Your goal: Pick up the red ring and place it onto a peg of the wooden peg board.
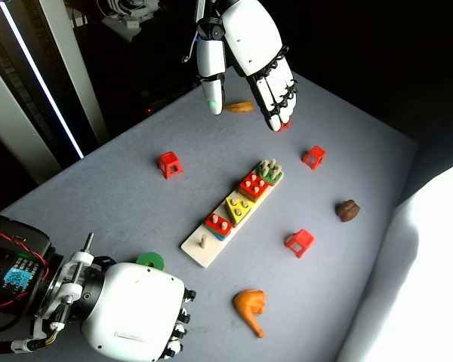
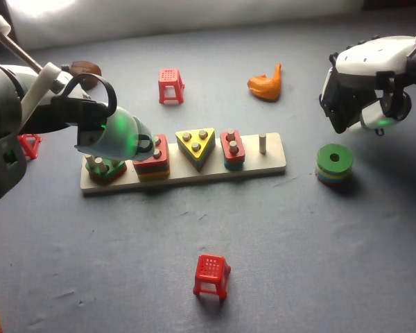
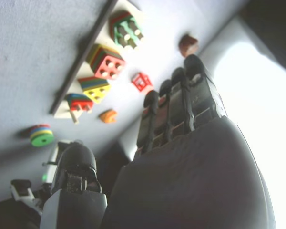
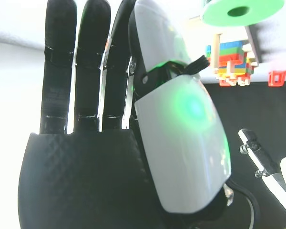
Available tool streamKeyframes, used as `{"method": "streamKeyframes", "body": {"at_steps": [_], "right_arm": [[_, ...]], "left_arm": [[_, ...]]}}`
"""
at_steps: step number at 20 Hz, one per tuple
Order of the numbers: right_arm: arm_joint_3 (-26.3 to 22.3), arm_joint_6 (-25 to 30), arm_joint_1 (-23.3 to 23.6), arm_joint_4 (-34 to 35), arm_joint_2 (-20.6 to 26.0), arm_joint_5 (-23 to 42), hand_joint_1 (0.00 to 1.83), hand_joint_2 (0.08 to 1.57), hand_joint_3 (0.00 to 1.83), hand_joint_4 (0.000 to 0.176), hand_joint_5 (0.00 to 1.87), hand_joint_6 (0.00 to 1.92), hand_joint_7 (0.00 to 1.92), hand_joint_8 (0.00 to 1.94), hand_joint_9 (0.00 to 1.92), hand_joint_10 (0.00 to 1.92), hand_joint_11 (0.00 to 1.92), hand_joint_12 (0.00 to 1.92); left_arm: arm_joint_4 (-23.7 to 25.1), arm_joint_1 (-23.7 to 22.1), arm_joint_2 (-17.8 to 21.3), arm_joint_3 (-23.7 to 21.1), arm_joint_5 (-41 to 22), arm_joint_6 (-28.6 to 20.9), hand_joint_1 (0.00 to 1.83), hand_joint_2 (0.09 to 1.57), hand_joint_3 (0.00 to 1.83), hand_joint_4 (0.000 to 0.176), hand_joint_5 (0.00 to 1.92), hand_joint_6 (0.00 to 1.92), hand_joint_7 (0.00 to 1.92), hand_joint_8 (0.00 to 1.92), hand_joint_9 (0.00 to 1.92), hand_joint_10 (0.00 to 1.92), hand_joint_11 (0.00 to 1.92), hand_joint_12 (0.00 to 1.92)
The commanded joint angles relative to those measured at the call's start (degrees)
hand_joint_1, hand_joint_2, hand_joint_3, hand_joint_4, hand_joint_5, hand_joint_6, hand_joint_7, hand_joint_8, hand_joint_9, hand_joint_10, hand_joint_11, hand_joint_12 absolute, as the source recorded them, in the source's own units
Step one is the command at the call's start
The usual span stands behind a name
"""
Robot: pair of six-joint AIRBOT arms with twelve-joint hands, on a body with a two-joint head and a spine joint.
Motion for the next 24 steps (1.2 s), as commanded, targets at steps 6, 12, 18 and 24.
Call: {"method": "streamKeyframes", "body": {"at_steps": [6,12,18,24], "right_arm": [[-5.8,0.1,5.7,0.1,5.6,3.8,1.24,0.98,0.00,0.000,0.25,0.00,0.25,0.00,0.23,0.01,0.00,0.82],[-10.0,0.2,4.0,0.1,6.7,-0.6,1.24,0.97,0.00,0.000,0.25,0.00,0.23,0.00,0.20,0.00,0.00,0.71],[-10.7,-1.5,-0.1,0.1,6.3,0.9,1.22,0.97,0.00,0.000,0.21,0.00,0.18,0.00,0.17,0.00,0.00,0.74],[-10.7,-1.7,-1.6,0.1,5.1,1.4,1.21,0.98,0.00,0.000,0.26,0.01,0.23,0.01,0.21,0.02,0.00,0.83]], "left_arm": [[4.9,-0.3,0.1,0.0,-0.1,-0.2,0.00,1.23,0.00,0.000,0.07,0.01,0.05,0.01,0.06,0.01,0.00,0.25],[5.0,-0.3,0.1,0.0,-0.1,-0.2,0.00,1.23,0.00,0.000,0.09,0.01,0.08,0.01,0.10,0.01,0.00,0.37],[5.0,-0.3,0.1,0.0,-0.1,-0.2,0.00,1.24,0.00,0.000,0.10,0.00,0.09,0.00,0.11,0.00,0.00,0.36],[5.0,-0.3,0.1,0.0,-0.1,-0.2,0.00,1.24,0.00,0.000,0.10,0.01,0.10,0.01,0.12,0.01,0.00,0.39]]}}
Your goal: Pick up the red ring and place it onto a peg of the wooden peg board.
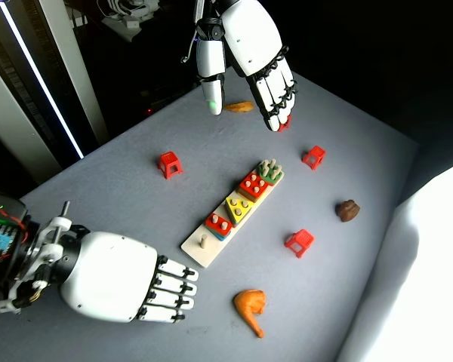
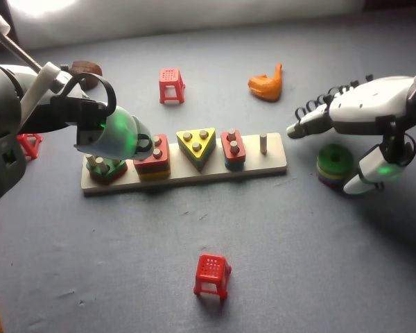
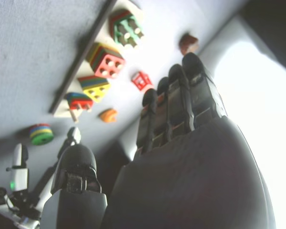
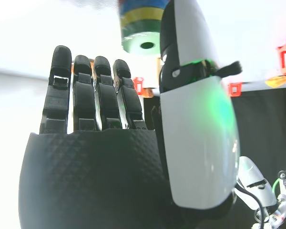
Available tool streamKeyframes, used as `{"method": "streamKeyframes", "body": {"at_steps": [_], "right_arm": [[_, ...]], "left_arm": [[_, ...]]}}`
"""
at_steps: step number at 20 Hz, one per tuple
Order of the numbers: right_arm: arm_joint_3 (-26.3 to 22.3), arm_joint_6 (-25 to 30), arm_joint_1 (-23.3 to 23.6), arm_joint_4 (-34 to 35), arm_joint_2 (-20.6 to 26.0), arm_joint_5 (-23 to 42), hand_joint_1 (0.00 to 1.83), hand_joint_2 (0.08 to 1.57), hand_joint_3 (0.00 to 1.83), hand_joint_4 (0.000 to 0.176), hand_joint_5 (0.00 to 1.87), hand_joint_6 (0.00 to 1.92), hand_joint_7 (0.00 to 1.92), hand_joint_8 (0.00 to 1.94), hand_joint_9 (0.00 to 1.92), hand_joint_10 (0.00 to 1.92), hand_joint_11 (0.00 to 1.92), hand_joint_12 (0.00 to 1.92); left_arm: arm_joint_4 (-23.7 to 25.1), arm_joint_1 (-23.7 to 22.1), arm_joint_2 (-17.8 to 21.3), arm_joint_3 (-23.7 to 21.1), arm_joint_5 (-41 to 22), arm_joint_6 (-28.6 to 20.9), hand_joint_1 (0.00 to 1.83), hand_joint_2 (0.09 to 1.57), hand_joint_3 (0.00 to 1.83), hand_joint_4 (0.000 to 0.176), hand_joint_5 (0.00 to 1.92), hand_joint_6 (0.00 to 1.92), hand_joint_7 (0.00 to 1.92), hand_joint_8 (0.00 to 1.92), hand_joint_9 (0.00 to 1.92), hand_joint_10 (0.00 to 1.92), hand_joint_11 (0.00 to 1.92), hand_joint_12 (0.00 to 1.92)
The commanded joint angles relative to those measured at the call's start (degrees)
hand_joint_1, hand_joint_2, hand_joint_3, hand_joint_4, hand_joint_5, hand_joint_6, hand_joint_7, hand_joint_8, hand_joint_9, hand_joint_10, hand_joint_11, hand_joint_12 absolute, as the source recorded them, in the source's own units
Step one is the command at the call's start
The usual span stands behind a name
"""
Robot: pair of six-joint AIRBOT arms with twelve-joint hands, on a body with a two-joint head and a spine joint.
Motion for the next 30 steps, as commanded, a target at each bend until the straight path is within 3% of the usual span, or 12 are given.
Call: {"method": "streamKeyframes", "body": {"at_steps": [1,2,6,8,11,12,13,14,15,16,22,30], "right_arm": [[0.0,-0.1,0.1,0.1,0.3,5.3,1.22,0.98,0.00,0.000,0.27,0.01,0.24,0.01,0.21,0.01,0.00,0.82],[0.0,-0.2,0.0,0.1,0.3,5.4,1.23,0.98,0.00,0.000,0.35,0.03,0.31,0.02,0.27,0.03,0.00,0.95],[0.0,-0.6,-0.2,0.1,0.3,5.6,1.25,1.02,0.01,0.000,0.50,0.04,0.48,0.03,0.42,0.06,0.00,1.17],[0.0,-0.7,-0.2,0.1,0.3,5.7,1.27,1.04,0.00,0.000,0.66,0.04,0.68,0.02,0.61,0.09,0.08,1.31],[0.0,-0.8,-0.2,0.1,0.3,5.8,1.26,1.05,0.00,0.000,0.70,0.04,0.74,0.02,0.66,0.09,0.13,1.31],[0.0,-0.8,-0.2,0.1,0.3,5.8,1.26,1.05,0.00,0.000,0.80,0.05,0.85,0.04,0.77,0.12,0.25,1.29],[0.0,-0.8,-0.2,0.1,0.3,5.9,1.25,1.06,0.01,0.000,0.96,0.76,1.12,0.53,1.01,0.18,0.54,1.18],[0.0,-0.9,-0.2,0.1,0.3,5.9,1.25,1.08,0.00,0.000,0.96,0.98,1.16,0.72,1.15,0.20,0.66,1.20],[0.0,-0.9,-0.2,0.1,0.3,5.9,1.36,1.07,0.00,0.000,0.96,0.97,1.18,0.64,1.01,0.89,0.68,1.20],[0.0,-0.9,-0.2,0.1,0.3,5.9,1.39,1.06,0.00,0.000,1.01,0.93,1.19,0.62,0.99,1.03,0.76,1.19],[0.0,-0.9,0.9,0.1,0.3,6.2,1.39,1.06,0.00,0.000,1.04,0.89,1.16,0.63,1.01,1.04,0.79,1.23],[0.5,-0.9,10.5,0.1,-1.0,5.3,1.39,1.06,0.00,0.000,1.04,0.87,1.16,0.66,1.00,1.03,0.78,1.22]], "left_arm": [[4.9,-0.3,0.1,0.0,-0.1,-0.1,0.00,1.25,0.00,0.000,0.11,0.01,0.10,0.01,0.13,0.01,0.00,0.40],[4.9,-0.3,0.1,0.0,-0.1,-0.1,0.00,1.24,0.00,0.000,0.10,0.00,0.08,0.00,0.11,0.00,0.00,0.40],[4.9,-0.3,0.1,0.0,-0.1,-0.1,0.00,1.24,0.00,0.000,0.14,0.01,0.12,0.01,0.14,0.01,0.00,0.45],[4.9,-0.3,0.1,0.0,-0.1,-0.1,0.00,1.24,0.00,0.000,0.11,0.00,0.10,0.00,0.12,0.00,0.00,0.40],[4.9,-0.3,0.1,0.1,-0.1,-0.1,0.00,1.24,0.00,0.000,0.11,0.00,0.10,0.00,0.12,0.00,0.00,0.41],[4.9,-0.3,0.1,0.1,-0.1,-0.1,0.00,1.24,0.00,0.000,0.12,0.00,0.10,0.00,0.12,0.00,0.00,0.41],[4.9,-0.3,0.1,0.1,-0.1,-0.1,0.00,1.24,0.00,0.000,0.13,0.00,0.11,0.00,0.12,0.00,0.00,0.43],[4.9,-0.3,0.1,0.1,-0.1,-0.1,0.00,1.24,0.00,0.000,0.14,0.01,0.12,0.00,0.13,0.00,0.00,0.45],[4.9,-0.3,0.1,0.1,-0.1,-0.1,0.00,1.24,0.00,0.000,0.14,0.00,0.12,0.00,0.13,0.00,0.00,0.43],[4.9,-0.3,0.1,0.1,-0.1,-0.1,0.00,1.24,0.00,0.000,0.14,0.00,0.12,0.00,0.13,0.00,0.00,0.43],[4.9,-0.3,0.1,0.1,-0.1,-0.1,0.00,1.24,0.00,0.000,0.13,0.00,0.11,0.00,0.12,0.00,0.00,0.42],[4.9,-0.3,0.1,0.1,-0.1,0.0,0.00,1.25,0.00,0.000,0.12,0.00,0.11,0.00,0.12,0.00,0.00,0.41]]}}
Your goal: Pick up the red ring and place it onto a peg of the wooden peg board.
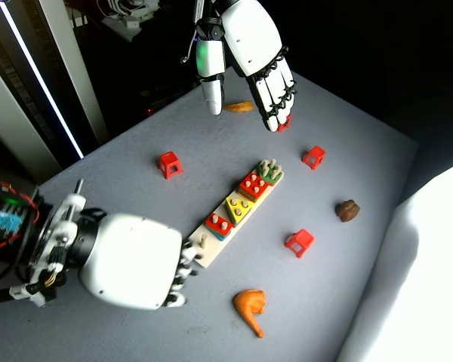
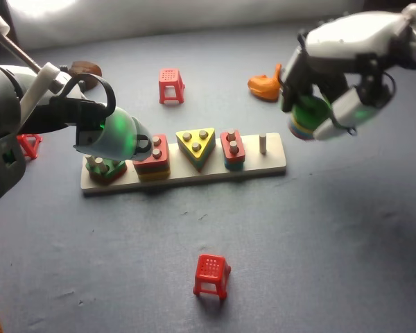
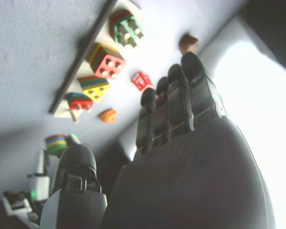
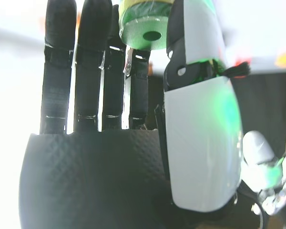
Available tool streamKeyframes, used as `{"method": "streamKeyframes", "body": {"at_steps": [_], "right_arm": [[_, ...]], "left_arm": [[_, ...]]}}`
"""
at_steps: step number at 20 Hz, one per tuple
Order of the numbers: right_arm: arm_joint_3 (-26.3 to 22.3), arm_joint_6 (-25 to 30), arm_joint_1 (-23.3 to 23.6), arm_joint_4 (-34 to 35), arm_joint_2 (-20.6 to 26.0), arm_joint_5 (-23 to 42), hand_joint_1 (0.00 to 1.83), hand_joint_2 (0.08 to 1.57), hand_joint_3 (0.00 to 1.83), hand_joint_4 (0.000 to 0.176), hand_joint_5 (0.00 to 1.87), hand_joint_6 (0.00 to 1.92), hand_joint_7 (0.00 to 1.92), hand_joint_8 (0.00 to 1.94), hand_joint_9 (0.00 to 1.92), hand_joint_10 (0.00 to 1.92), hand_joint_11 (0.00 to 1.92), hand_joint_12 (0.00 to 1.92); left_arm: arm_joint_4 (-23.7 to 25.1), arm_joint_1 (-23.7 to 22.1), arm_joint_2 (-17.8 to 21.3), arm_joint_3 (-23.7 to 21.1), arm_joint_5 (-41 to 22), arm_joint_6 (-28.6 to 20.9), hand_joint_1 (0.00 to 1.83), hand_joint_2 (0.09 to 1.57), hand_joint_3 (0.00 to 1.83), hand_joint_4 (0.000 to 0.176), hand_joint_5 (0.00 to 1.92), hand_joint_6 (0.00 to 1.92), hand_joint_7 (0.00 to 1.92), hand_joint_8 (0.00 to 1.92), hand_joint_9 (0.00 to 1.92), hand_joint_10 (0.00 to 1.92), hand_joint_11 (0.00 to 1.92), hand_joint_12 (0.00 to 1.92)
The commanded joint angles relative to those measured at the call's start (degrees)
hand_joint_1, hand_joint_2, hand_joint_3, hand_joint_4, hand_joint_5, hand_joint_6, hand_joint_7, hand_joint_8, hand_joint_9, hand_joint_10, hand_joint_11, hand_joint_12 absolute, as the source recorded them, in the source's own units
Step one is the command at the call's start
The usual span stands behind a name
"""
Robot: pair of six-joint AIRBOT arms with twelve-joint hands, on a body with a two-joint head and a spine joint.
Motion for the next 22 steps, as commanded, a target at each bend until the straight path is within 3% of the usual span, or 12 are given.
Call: {"method": "streamKeyframes", "body": {"at_steps": [1,4,8,15,18,22], "right_arm": [[0.5,0.0,1.0,0.1,-0.6,2.8,1.39,1.07,0.00,0.000,1.03,0.92,1.14,0.67,0.98,1.07,0.76,1.22],[2.6,0.0,2.2,0.2,-3.2,0.5,1.38,1.07,0.00,0.000,1.03,0.93,1.14,0.66,0.97,1.07,0.78,1.23],[3.8,-0.4,2.6,0.2,-5.1,-0.1,1.39,1.06,0.00,0.000,1.02,0.92,1.16,0.63,0.99,1.06,0.79,1.23],[5.8,-1.9,2.5,0.2,-8.0,1.0,1.38,1.07,0.00,0.000,1.00,0.95,1.14,0.67,0.97,1.08,0.77,1.26],[6.1,-2.0,2.0,0.2,-8.5,1.0,1.39,1.06,0.00,0.000,1.03,0.90,1.17,0.61,0.99,1.05,0.80,1.25],[6.1,-2.5,1.0,0.1,-8.7,1.1,1.39,1.06,0.00,0.000,1.01,0.93,1.16,0.65,0.97,1.07,0.78,1.27]], "left_arm": [[4.9,-0.3,0.1,0.1,-0.2,0.0,0.00,1.25,0.00,0.000,0.10,0.00,0.09,0.00,0.11,0.00,0.00,0.40],[4.9,-0.3,0.1,0.1,-0.2,0.0,0.01,1.25,0.00,0.000,0.10,0.01,0.08,0.01,0.08,0.01,0.00,0.36],[4.9,-0.3,0.1,0.1,-0.2,0.0,0.01,1.24,0.00,0.000,0.14,0.01,0.12,0.01,0.13,0.01,0.00,0.45],[5.0,-0.3,0.1,0.1,-0.2,0.0,0.00,1.24,0.00,0.000,0.10,0.00,0.08,0.00,0.10,0.00,0.00,0.35],[5.0,-0.3,0.1,0.1,-0.2,0.0,0.01,1.24,0.00,0.000,0.14,0.01,0.11,0.01,0.13,0.01,0.00,0.43],[5.0,-0.3,0.1,0.1,-0.2,0.0,0.00,1.24,0.00,0.000,0.11,0.00,0.09,0.00,0.10,0.00,0.00,0.36]]}}
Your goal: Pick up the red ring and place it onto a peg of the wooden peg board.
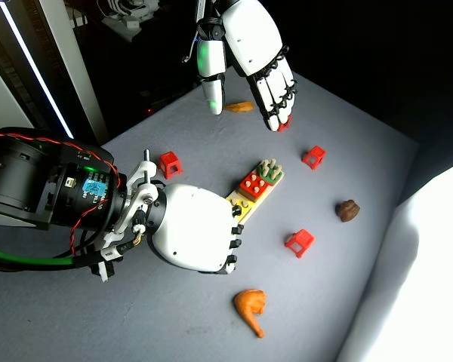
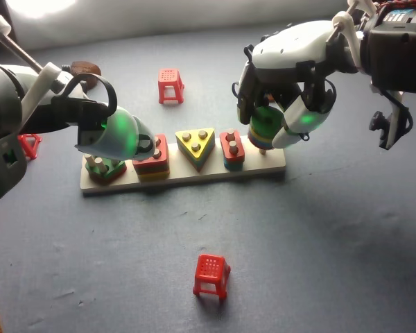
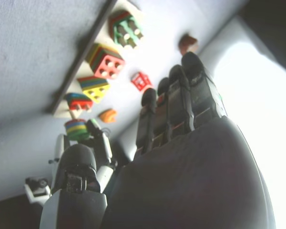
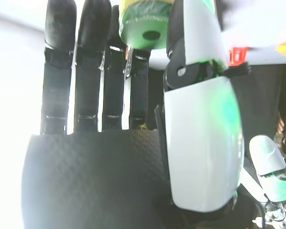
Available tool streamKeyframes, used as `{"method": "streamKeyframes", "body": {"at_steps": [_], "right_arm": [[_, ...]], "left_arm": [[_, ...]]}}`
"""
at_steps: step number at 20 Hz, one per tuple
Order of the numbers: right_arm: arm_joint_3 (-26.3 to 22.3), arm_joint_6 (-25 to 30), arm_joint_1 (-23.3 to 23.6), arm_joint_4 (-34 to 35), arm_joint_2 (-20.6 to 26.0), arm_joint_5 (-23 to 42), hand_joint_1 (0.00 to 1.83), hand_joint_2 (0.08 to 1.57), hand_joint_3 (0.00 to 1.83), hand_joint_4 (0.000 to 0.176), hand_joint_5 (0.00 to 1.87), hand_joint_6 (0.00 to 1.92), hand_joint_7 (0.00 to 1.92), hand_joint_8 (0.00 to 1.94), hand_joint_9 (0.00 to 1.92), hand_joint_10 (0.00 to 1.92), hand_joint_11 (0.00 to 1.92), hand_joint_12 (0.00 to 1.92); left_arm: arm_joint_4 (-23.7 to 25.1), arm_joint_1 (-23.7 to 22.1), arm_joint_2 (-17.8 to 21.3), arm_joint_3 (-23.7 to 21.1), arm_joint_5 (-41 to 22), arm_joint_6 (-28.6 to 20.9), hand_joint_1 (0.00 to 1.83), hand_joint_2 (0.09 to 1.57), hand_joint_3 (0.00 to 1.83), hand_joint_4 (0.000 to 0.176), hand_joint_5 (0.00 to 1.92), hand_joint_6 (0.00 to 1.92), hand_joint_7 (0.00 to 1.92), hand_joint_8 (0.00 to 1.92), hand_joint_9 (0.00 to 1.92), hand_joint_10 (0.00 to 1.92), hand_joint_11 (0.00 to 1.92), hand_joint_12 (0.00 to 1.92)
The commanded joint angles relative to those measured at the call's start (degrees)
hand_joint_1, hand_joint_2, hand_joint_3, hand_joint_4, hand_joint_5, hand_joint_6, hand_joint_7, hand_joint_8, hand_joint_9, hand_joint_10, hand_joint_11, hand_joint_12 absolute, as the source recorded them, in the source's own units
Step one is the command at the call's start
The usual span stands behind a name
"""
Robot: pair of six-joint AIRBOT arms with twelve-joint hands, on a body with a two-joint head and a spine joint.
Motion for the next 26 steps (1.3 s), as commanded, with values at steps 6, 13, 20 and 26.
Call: {"method": "streamKeyframes", "body": {"at_steps": [6,13,20,26], "right_arm": [[1.4,-2.5,-1.1,0.0,-1.5,5.1,1.39,1.05,0.00,0.000,1.04,0.87,1.18,0.58,1.02,1.03,0.81,1.24],[4.1,-3.9,-1.9,-0.1,-3.9,6.1,1.15,1.03,0.00,0.000,0.64,0.12,0.75,0.02,0.68,0.19,0.29,1.19],[4.0,-3.8,-1.4,-0.1,-3.5,5.2,1.12,1.02,0.00,0.000,0.61,0.00,0.69,0.00,0.67,0.05,0.18,1.22],[-4.5,-2.6,1.5,0.0,6.1,3.5,1.09,1.03,0.00,0.000,0.62,0.01,0.68,0.00,0.67,0.03,0.17,1.26]], "left_arm": [[5.0,-0.3,0.1,0.1,0.0,0.0,0.01,1.24,0.00,0.000,0.13,0.01,0.11,0.01,0.12,0.01,0.00,0.40],[5.0,-0.2,0.1,0.1,0.0,0.0,0.00,1.24,0.00,0.000,0.12,0.01,0.10,0.01,0.11,0.01,0.00,0.35],[5.0,-0.3,0.1,0.1,0.1,0.0,0.00,1.24,0.00,0.000,0.09,0.00,0.07,0.00,0.08,0.00,0.00,0.30],[5.0,-0.3,0.1,0.2,0.1,0.0,0.03,1.24,0.00,0.000,0.12,0.01,0.09,0.01,0.10,0.01,0.00,0.35]]}}
